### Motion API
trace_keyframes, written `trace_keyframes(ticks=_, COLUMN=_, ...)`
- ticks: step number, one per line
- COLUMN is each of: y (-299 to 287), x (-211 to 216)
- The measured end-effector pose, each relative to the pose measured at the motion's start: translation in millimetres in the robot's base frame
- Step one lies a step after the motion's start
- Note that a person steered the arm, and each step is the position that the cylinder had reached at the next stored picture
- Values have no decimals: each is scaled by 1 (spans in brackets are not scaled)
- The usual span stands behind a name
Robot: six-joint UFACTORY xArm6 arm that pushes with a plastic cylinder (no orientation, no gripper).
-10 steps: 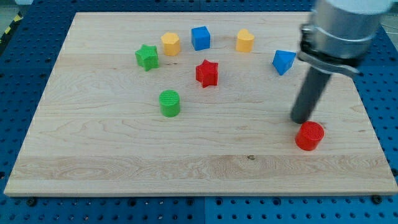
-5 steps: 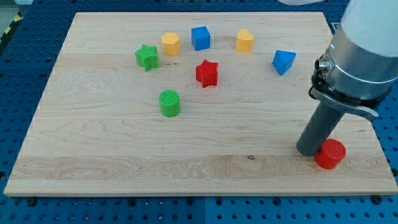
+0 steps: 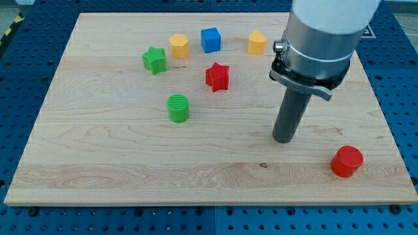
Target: Push the red circle towards bottom right side of the board
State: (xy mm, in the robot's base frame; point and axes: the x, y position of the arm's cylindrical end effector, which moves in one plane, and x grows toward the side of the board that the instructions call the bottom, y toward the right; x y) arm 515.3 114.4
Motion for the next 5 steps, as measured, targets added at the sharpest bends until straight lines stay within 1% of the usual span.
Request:
trace_keyframes(ticks=4, y=0, x=-13)
trace_keyframes(ticks=5, y=-12, x=-36)
